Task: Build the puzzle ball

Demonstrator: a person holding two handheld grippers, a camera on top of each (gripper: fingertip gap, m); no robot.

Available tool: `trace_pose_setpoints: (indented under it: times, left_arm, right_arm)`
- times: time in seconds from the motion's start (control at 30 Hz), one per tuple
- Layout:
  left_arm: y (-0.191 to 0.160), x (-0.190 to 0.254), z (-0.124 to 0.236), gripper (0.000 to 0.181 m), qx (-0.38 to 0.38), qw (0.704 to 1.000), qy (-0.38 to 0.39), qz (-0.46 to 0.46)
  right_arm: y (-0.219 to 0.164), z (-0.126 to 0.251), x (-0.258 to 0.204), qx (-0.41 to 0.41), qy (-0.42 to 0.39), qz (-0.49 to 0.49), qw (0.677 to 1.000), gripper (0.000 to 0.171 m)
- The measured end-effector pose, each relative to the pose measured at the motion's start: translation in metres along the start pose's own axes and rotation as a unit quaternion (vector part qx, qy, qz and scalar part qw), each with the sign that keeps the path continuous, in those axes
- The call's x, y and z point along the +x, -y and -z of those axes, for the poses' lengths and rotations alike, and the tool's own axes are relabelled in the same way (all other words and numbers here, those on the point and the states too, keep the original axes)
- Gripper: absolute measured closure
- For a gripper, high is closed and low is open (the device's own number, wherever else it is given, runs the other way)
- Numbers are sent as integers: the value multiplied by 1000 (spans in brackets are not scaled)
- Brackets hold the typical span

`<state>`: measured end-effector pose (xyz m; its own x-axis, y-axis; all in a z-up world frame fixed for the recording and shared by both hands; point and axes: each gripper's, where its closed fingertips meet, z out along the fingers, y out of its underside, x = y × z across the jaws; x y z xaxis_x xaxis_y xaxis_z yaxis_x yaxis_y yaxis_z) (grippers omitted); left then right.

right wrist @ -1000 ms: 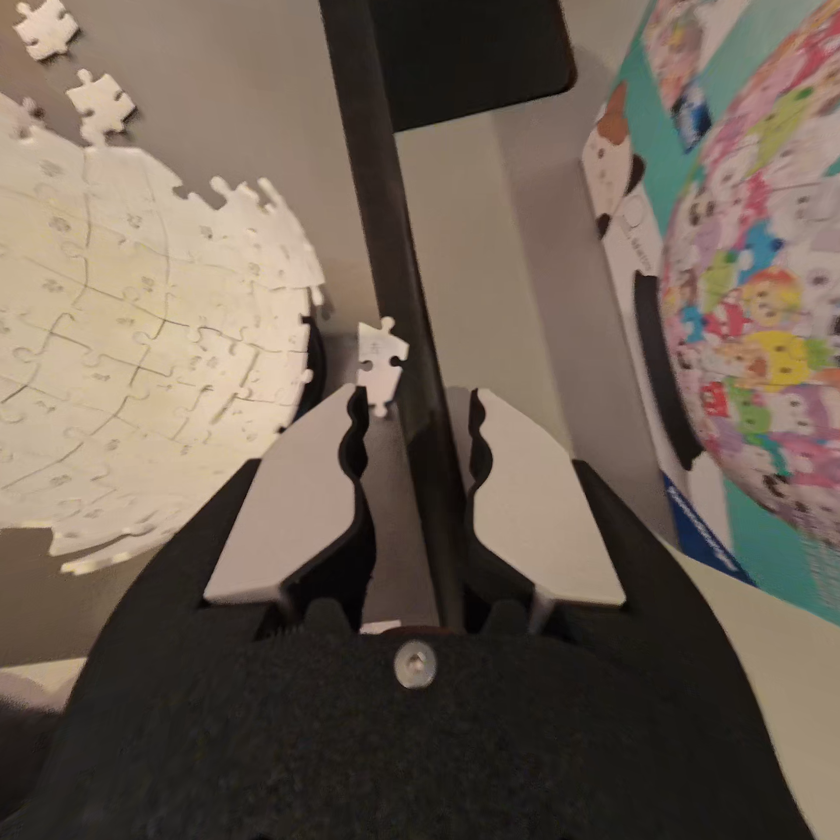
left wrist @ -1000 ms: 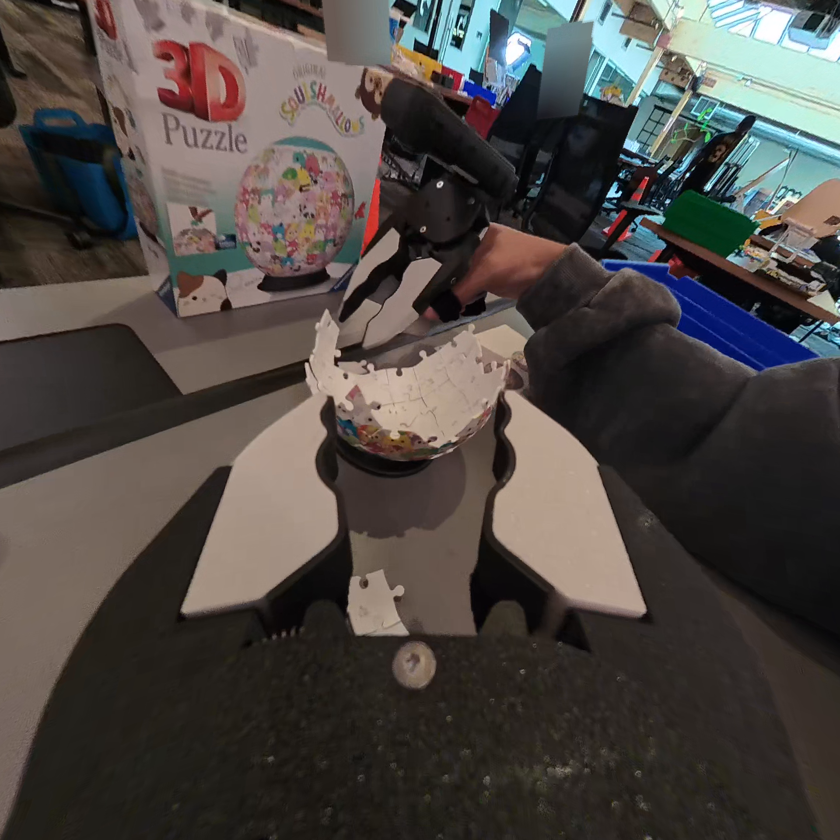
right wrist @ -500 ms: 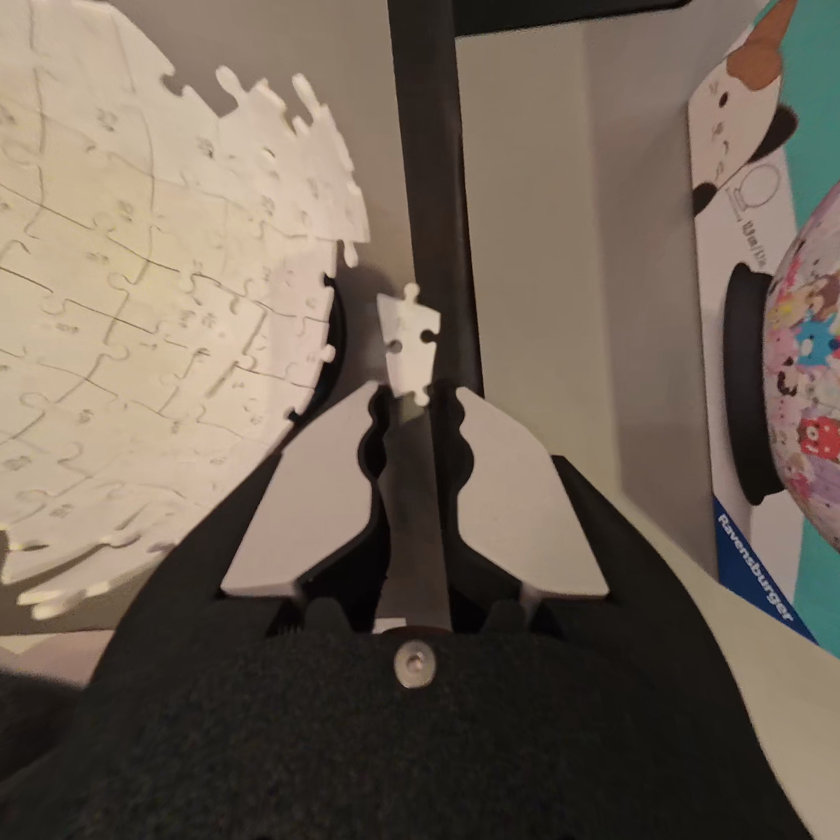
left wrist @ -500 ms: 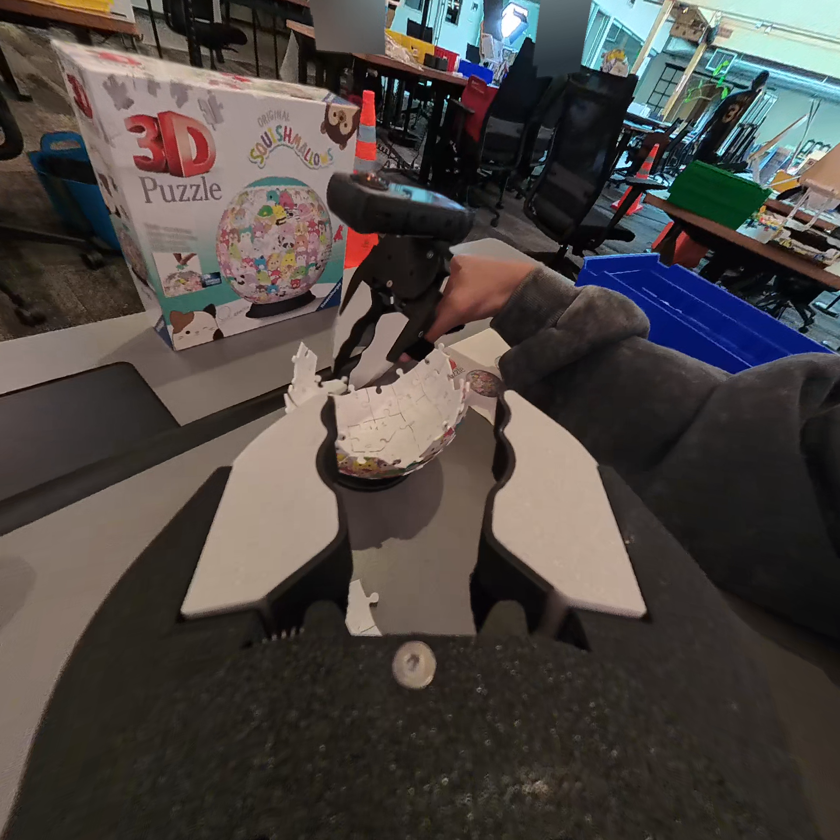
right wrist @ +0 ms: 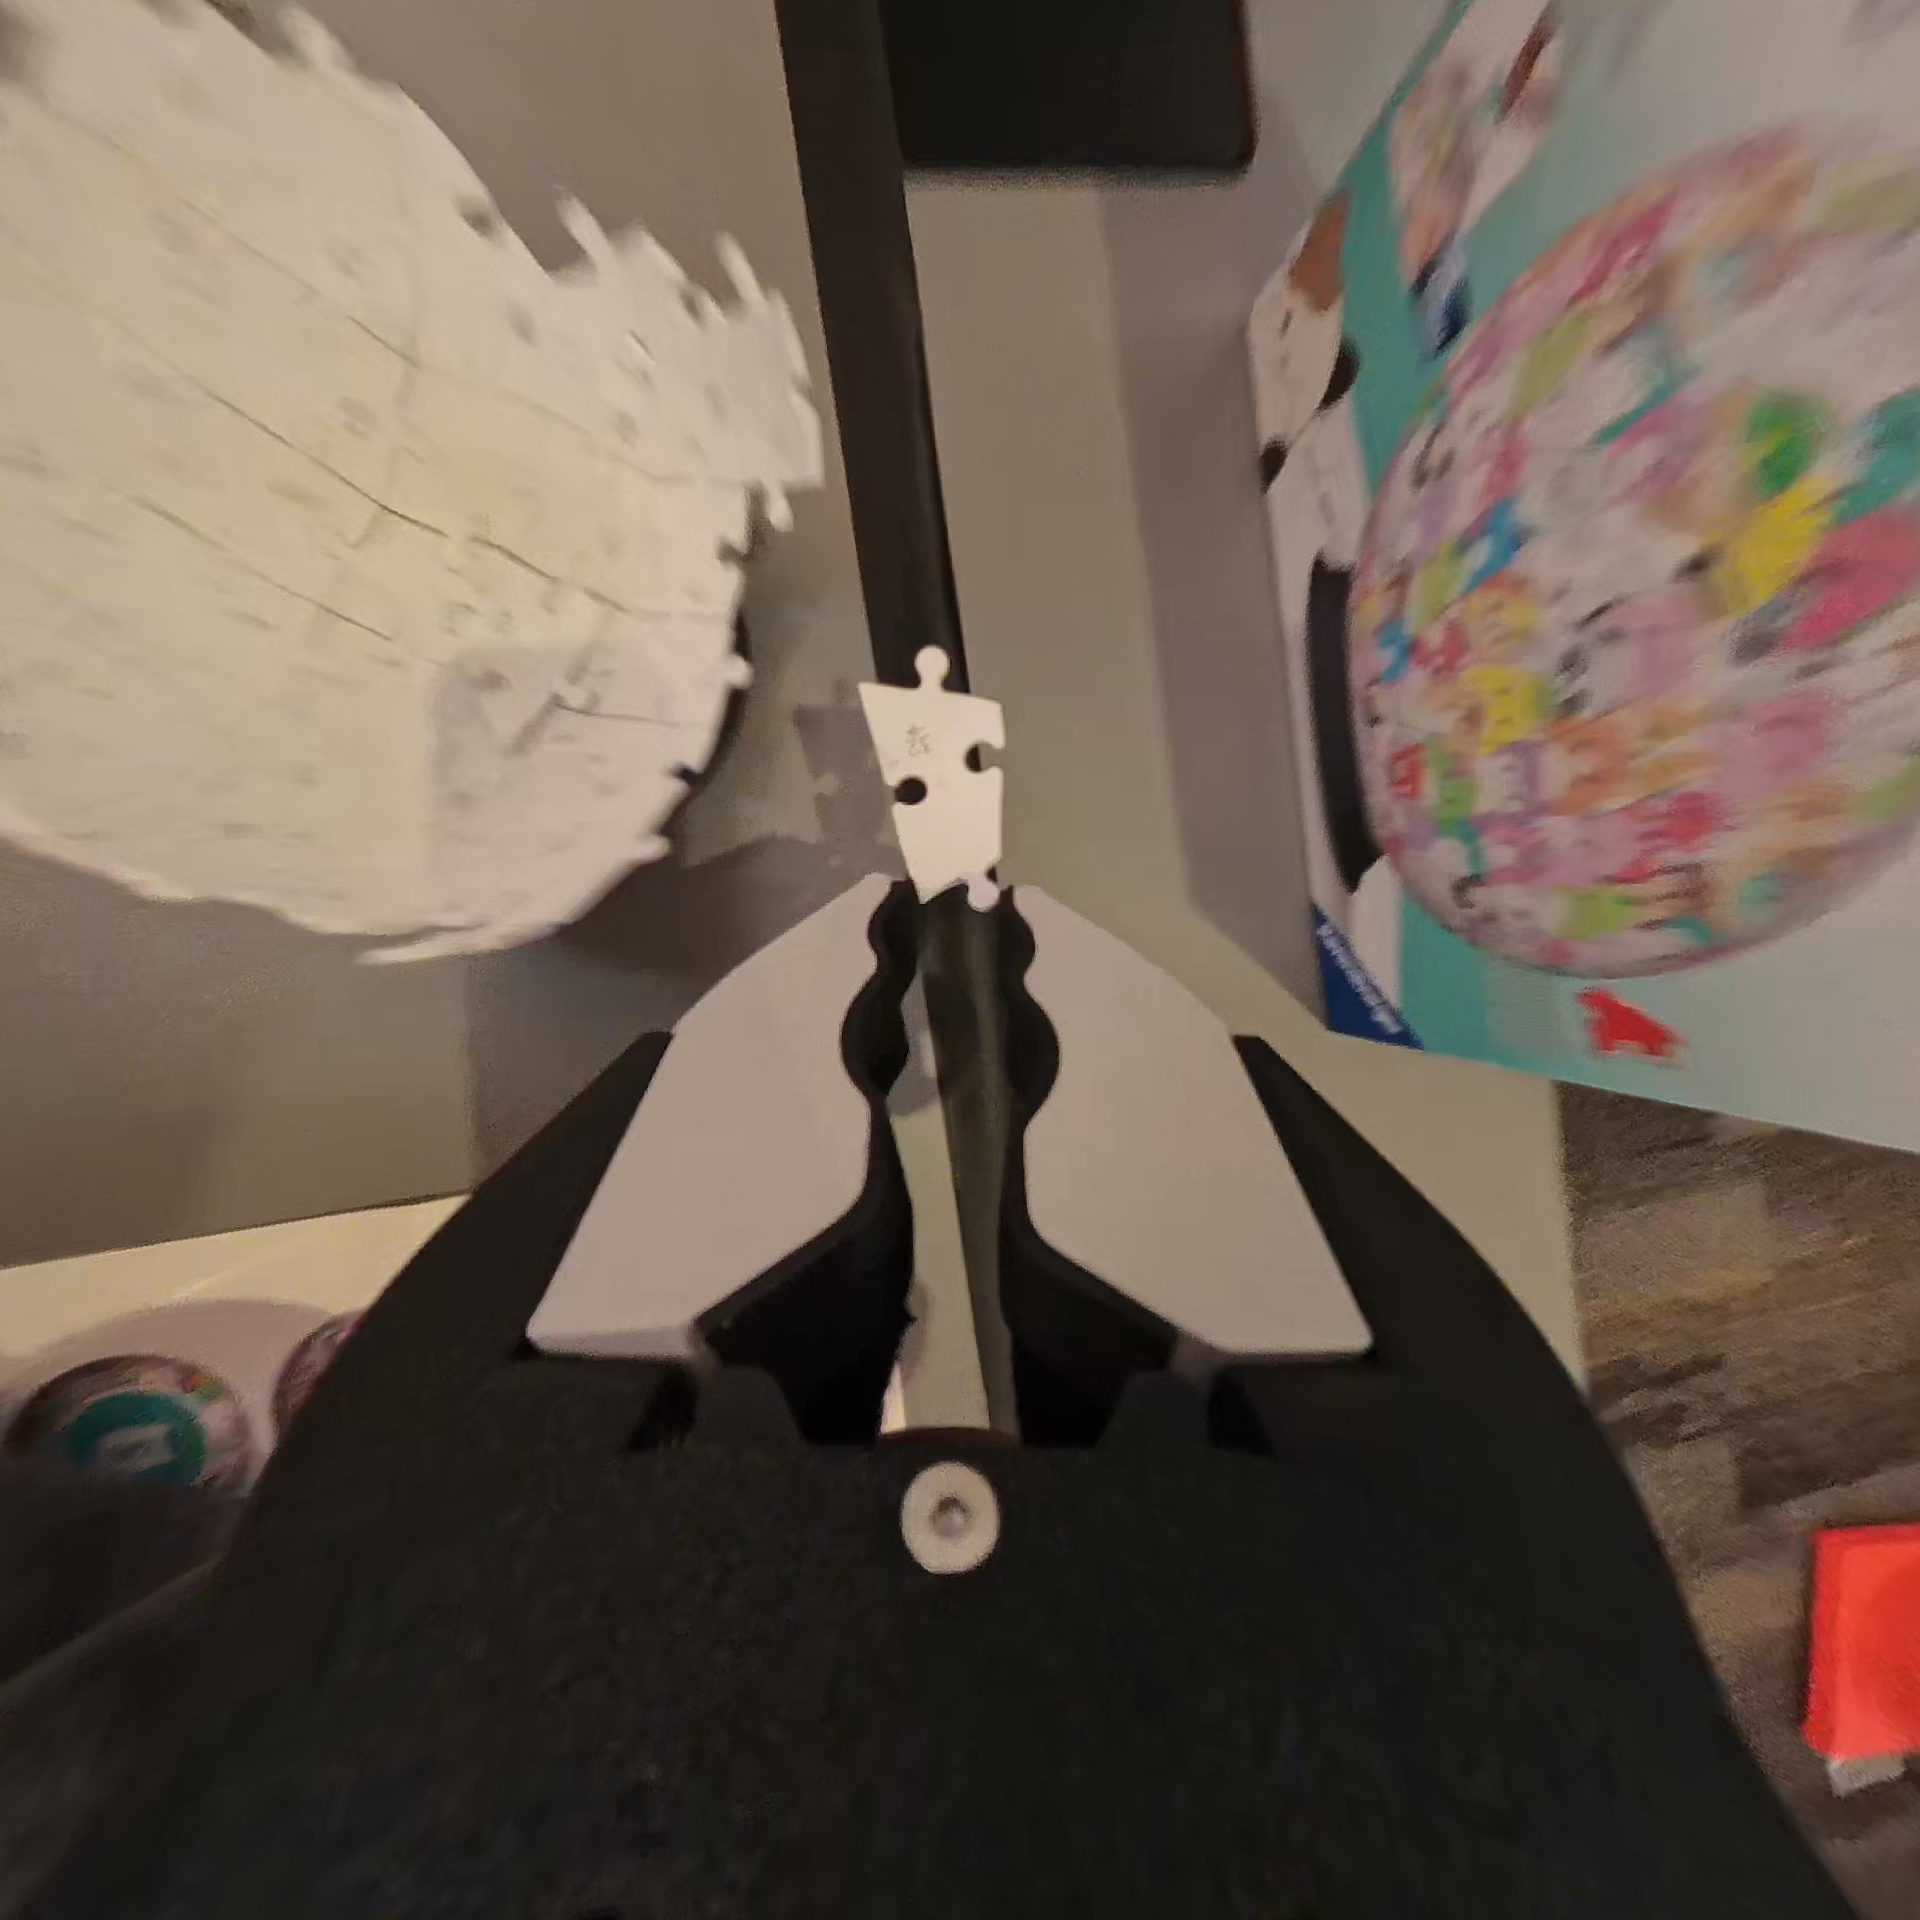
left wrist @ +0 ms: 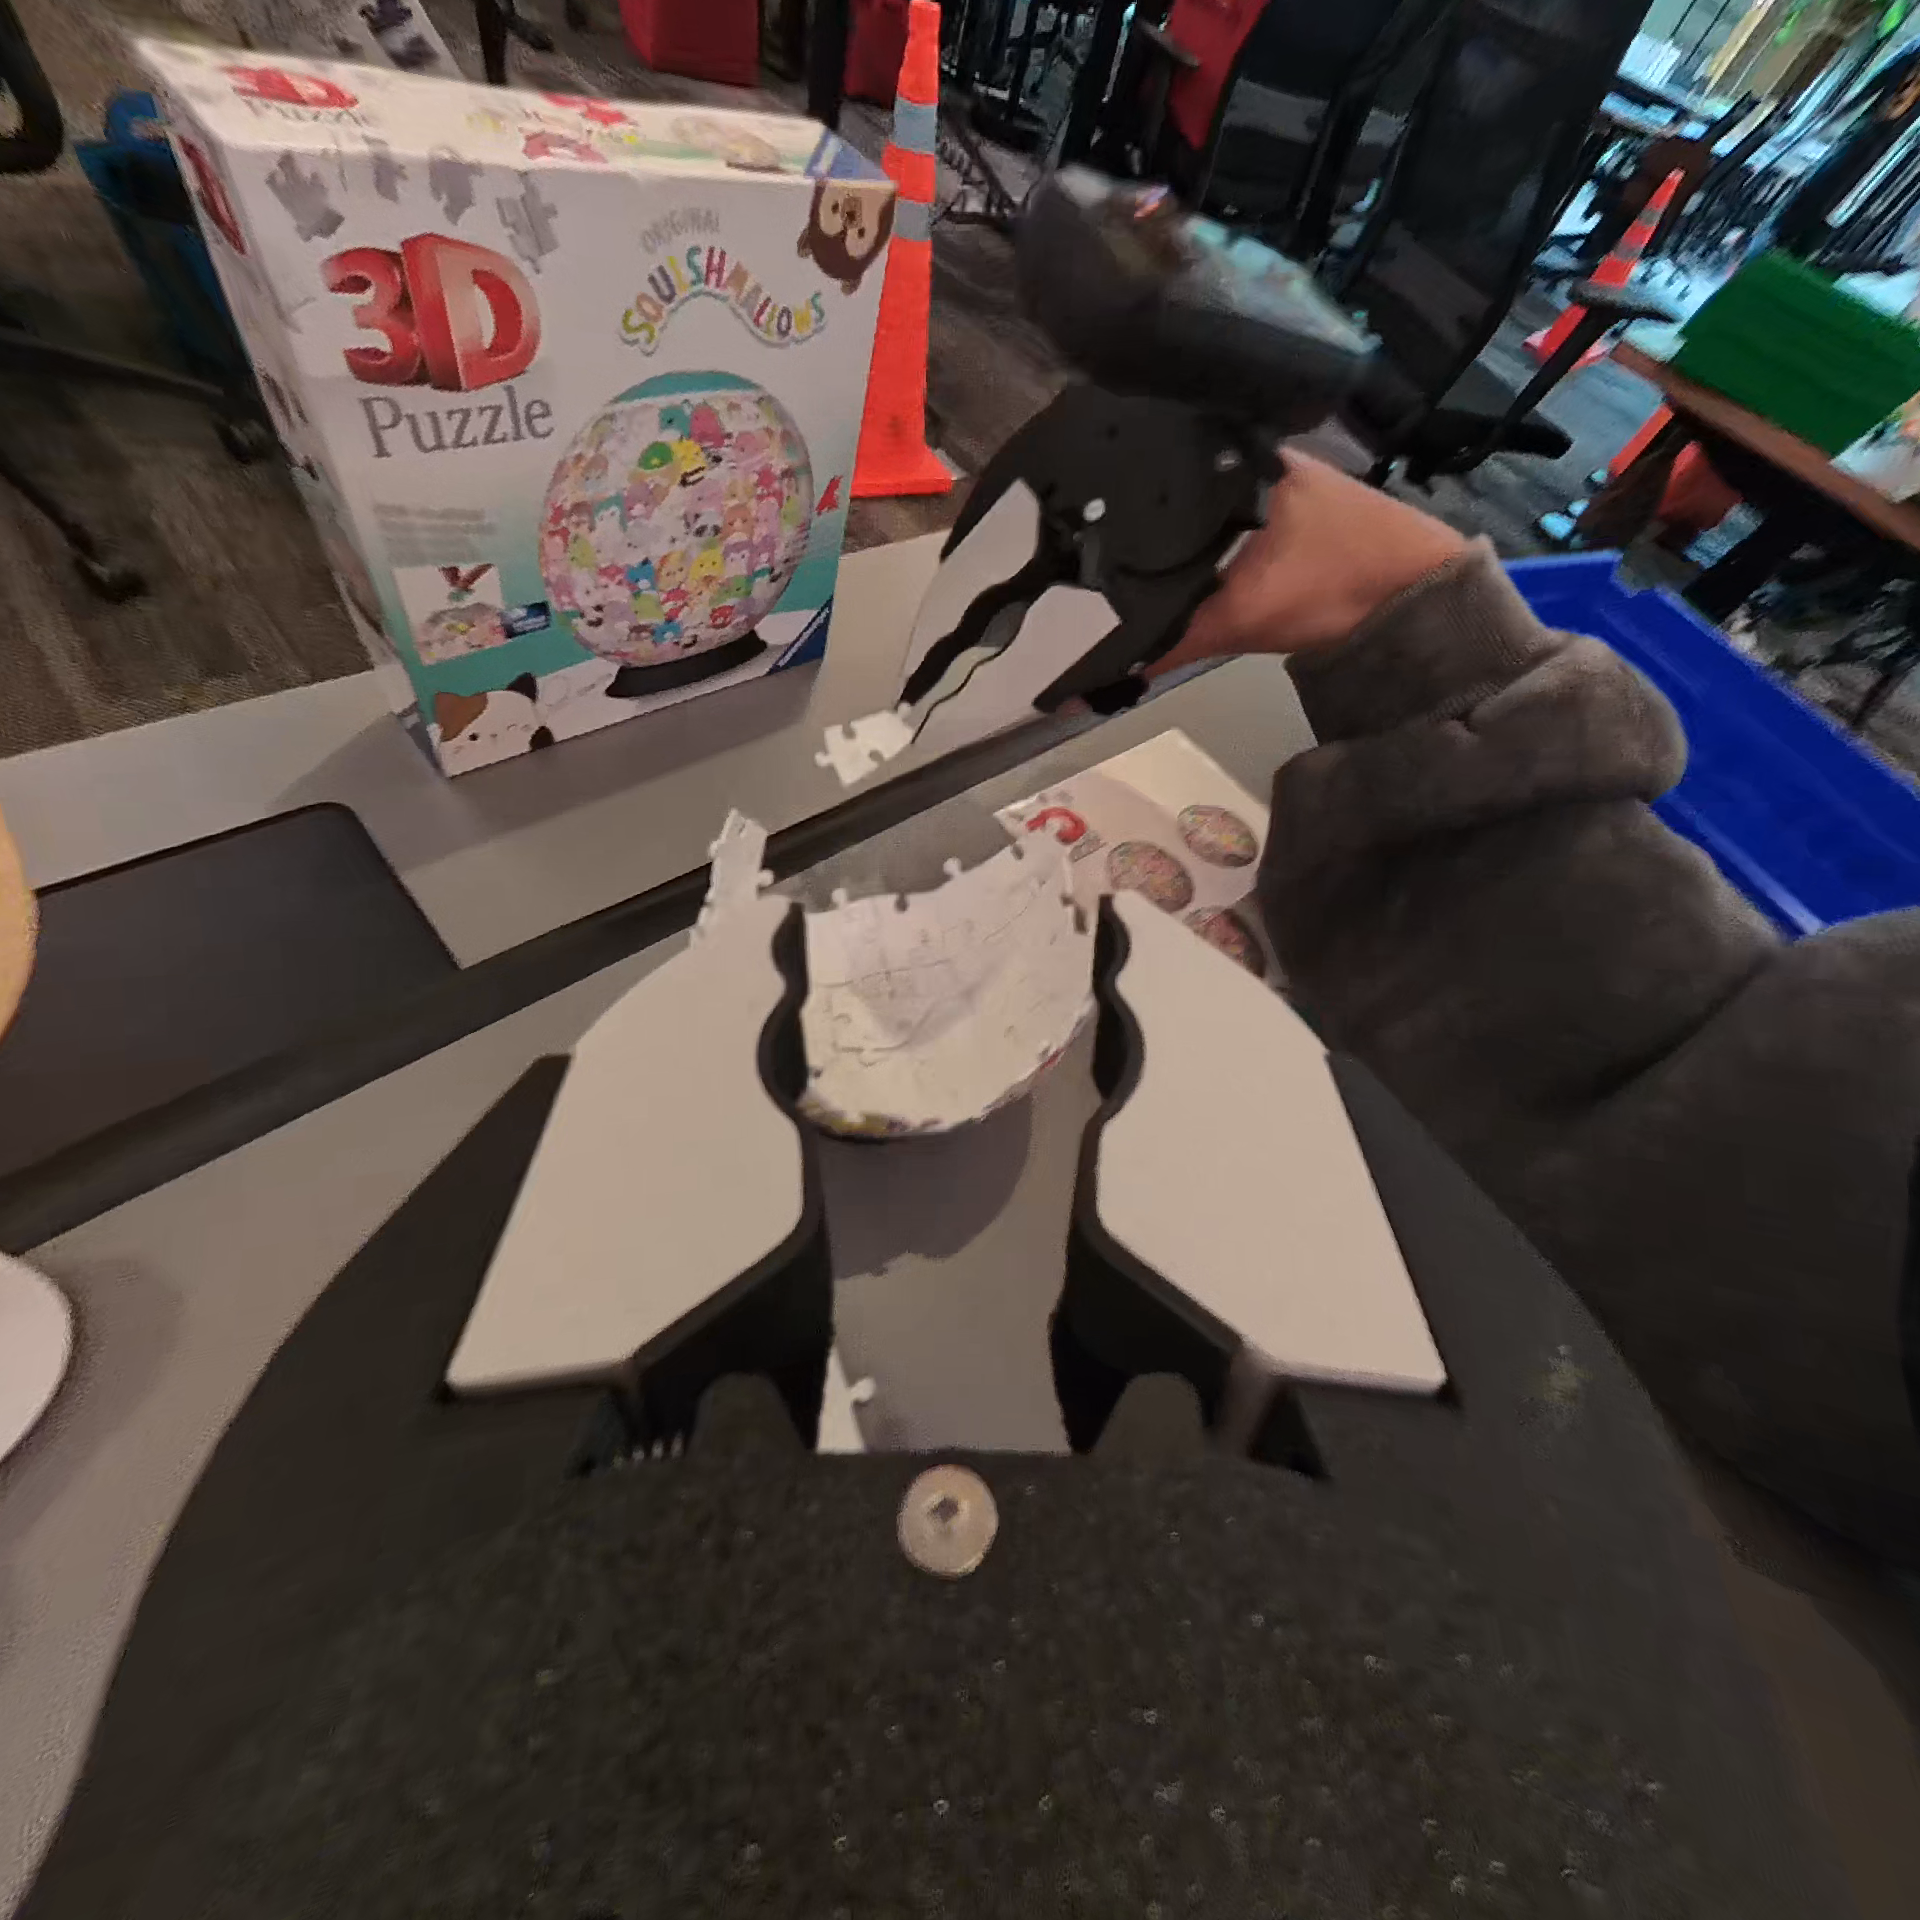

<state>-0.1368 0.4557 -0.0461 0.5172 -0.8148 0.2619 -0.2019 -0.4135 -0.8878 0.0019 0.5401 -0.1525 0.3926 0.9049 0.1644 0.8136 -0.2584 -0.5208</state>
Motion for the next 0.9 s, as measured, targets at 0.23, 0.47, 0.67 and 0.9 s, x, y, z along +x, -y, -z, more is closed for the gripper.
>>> trace_pose_setpoints:
  times: [0.23, 0.47, 0.67, 0.9]
  left_arm:
    - [31, 10, -11, 154, 5, 991, -74, 115]
    - [33, 36, -2, 165, 11, 964, -200, 177]
    - [33, 29, 1, 180, 24, 967, -194, 162]
    - [76, 19, 25, 180, 208, 953, -188, 118]
  right_arm:
    - [97, 98, -64, 126, -33, 126, 983, 157]
    - [121, 111, -94, 145, -30, 173, 974, 157]
    - [126, 108, -93, 178, -21, 171, 969, 158]
    - [154, 123, -67, 337, 99, -38, 935, 151]
